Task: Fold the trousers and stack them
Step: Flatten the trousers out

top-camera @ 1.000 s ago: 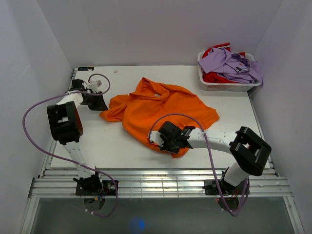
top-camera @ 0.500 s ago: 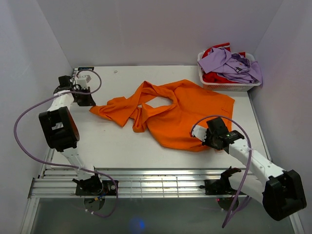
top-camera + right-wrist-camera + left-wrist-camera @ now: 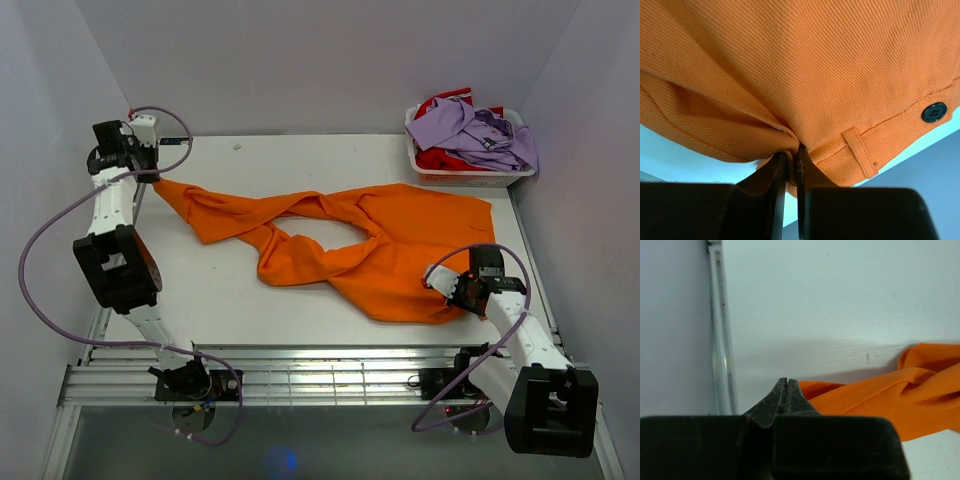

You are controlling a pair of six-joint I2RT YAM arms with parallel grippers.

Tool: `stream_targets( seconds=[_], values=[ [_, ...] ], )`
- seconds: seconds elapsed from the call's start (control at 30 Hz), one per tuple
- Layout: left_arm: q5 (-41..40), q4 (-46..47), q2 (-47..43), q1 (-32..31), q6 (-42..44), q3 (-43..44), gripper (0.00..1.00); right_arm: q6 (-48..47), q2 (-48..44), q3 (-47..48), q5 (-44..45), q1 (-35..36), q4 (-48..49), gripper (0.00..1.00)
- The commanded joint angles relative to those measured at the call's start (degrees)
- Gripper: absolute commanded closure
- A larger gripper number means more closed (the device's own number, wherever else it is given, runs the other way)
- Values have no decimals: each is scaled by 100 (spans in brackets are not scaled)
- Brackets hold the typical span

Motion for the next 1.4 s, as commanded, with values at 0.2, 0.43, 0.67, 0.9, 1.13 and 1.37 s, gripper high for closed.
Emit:
stream_targets(
  seconds=[0.2, 0.43, 0.67, 0.9, 1.13, 1.37],
  values=[
    [162, -24, 293, 38, 161, 928, 65, -808, 237, 138, -189, -454, -154, 92],
    [1262, -465, -901, -15, 1505, -922, 14, -527, 447, 358, -383, -454, -189, 92],
    [1253, -272, -1316, -156, 1912, -2227, 14, -412, 667, 534, -453, -454, -277, 92],
    [586, 528, -579, -595, 1349, -2377, 15, -324, 790, 578, -453, -454, -260, 92],
    [-608, 1258, 107, -806, 883, -1904, 51, -359, 782, 578, -436, -454, -251, 92],
    [-1472, 1461, 423, -771, 1769, -86, 100, -517, 834, 534, -383, -568, -224, 92]
  ],
)
